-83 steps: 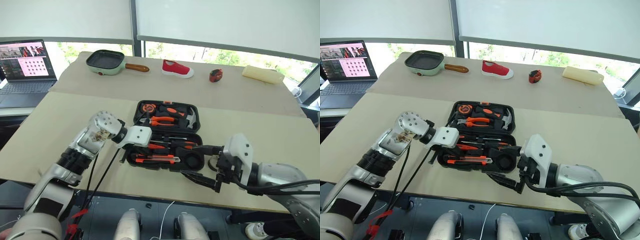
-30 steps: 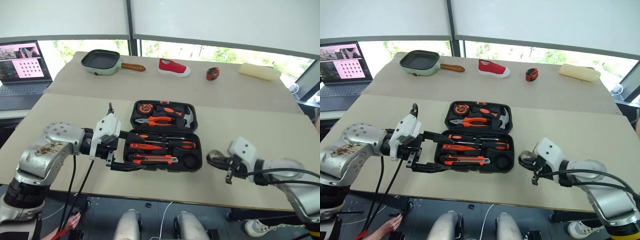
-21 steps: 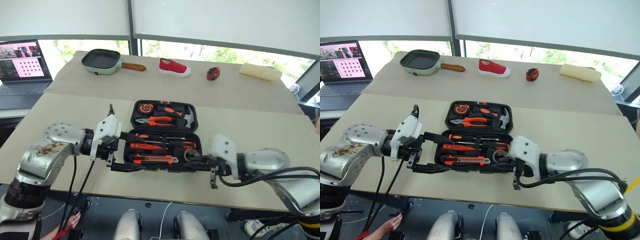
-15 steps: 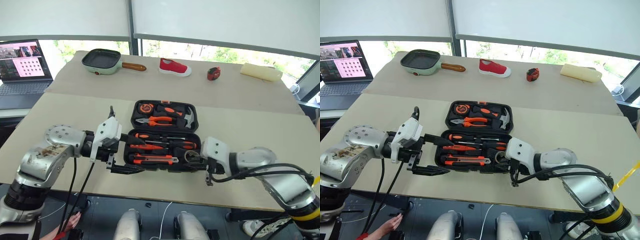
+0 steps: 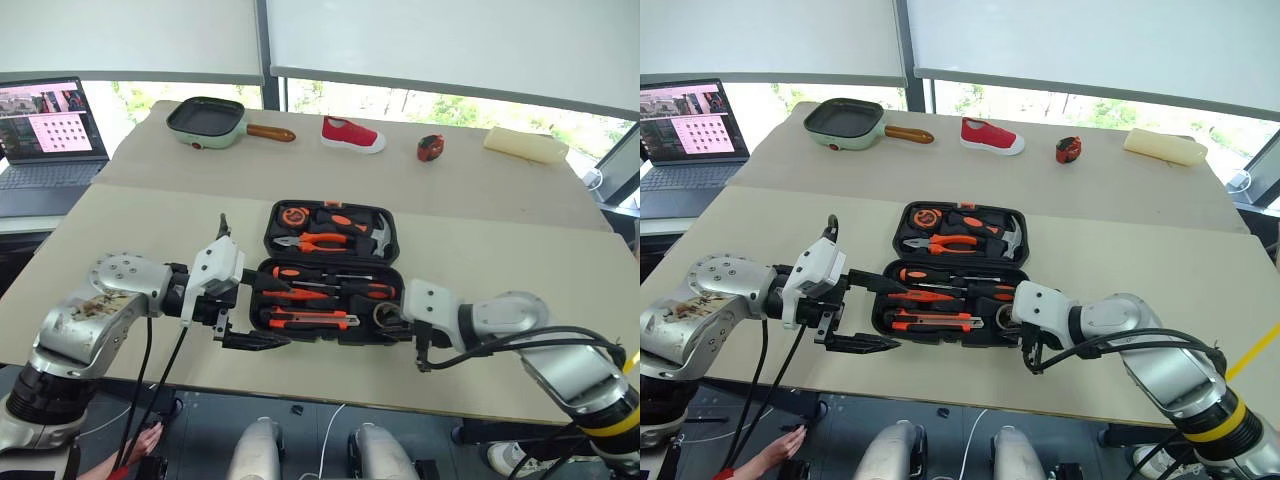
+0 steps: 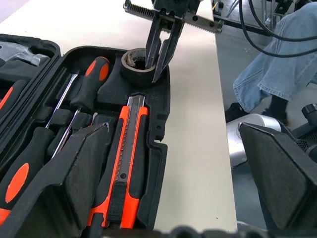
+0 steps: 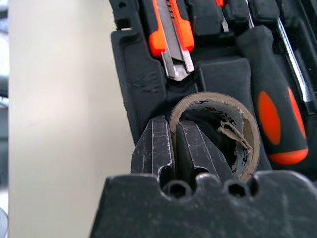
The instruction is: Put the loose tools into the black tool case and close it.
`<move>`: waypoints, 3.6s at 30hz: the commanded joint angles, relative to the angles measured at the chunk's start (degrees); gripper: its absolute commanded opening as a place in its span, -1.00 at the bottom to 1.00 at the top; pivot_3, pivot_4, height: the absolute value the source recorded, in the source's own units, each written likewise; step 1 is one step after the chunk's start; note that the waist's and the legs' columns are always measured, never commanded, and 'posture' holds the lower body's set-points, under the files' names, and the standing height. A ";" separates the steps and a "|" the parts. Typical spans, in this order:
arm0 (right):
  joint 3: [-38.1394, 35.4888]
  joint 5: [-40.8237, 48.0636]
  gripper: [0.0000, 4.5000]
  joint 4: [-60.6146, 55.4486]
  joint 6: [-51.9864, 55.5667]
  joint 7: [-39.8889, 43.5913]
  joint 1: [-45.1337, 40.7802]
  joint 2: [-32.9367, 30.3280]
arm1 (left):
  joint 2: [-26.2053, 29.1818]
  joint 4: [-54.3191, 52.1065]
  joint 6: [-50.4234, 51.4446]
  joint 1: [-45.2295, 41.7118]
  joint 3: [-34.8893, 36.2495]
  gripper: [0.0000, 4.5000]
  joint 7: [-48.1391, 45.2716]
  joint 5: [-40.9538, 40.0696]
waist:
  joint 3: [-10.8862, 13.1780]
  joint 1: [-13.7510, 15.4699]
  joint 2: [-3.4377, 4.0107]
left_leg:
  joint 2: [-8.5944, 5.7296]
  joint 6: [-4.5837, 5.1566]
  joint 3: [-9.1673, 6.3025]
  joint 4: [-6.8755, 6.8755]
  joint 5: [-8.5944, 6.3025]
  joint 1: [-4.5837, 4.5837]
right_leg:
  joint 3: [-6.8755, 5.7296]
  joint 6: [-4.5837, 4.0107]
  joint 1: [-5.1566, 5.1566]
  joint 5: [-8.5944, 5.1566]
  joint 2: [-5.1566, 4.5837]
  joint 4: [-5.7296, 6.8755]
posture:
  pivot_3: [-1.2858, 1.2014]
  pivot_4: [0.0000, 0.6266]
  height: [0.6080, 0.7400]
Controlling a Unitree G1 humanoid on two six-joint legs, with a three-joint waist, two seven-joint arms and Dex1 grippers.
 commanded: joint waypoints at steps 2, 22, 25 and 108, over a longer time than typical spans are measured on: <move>-1.12 0.35 -0.98 -1.21 1.55 -0.59 0.10 0.64 | -0.03 -0.38 -0.83 -1.70 0.64 1.00 0.55 -0.60 | 0.00 0.03 0.00 | 0.00 0.00 0.00 0.00 0.00 0.00 | 0.00 0.00 0.00 0.00 0.00 0.00 | 0.03 -0.52 1.00; -19.40 14.20 0.92 -4.89 14.02 1.30 -1.41 -0.79 | -0.50 5.96 -1.27 -2.50 2.06 1.00 5.12 1.72 | 0.01 0.07 -0.01 | 0.01 -0.01 -0.02 -0.04 -0.01 -0.05 | -0.02 -0.01 -0.04 -0.01 0.01 0.01 | 0.03 -0.52 1.00; -24.23 15.72 0.54 1.22 15.15 0.37 -1.82 -1.07 | -0.25 9.79 -0.14 -3.32 3.45 0.89 8.98 3.24 | 0.01 0.08 -0.02 | 0.00 -0.01 -0.01 -0.03 -0.01 -0.04 | -0.02 -0.01 -0.03 -0.01 0.01 -0.01 | 0.03 -0.52 1.00; -26.84 17.15 -0.77 31.12 41.28 -24.26 -20.16 24.14 | -22.40 34.77 49.79 -24.21 13.46 -0.83 38.50 -0.15 | 0.03 -1.05 -0.10 | -0.13 -0.14 -0.09 -0.19 0.22 -0.70 | 0.02 -0.06 -0.91 0.13 0.02 0.51 | 0.03 -0.52 1.00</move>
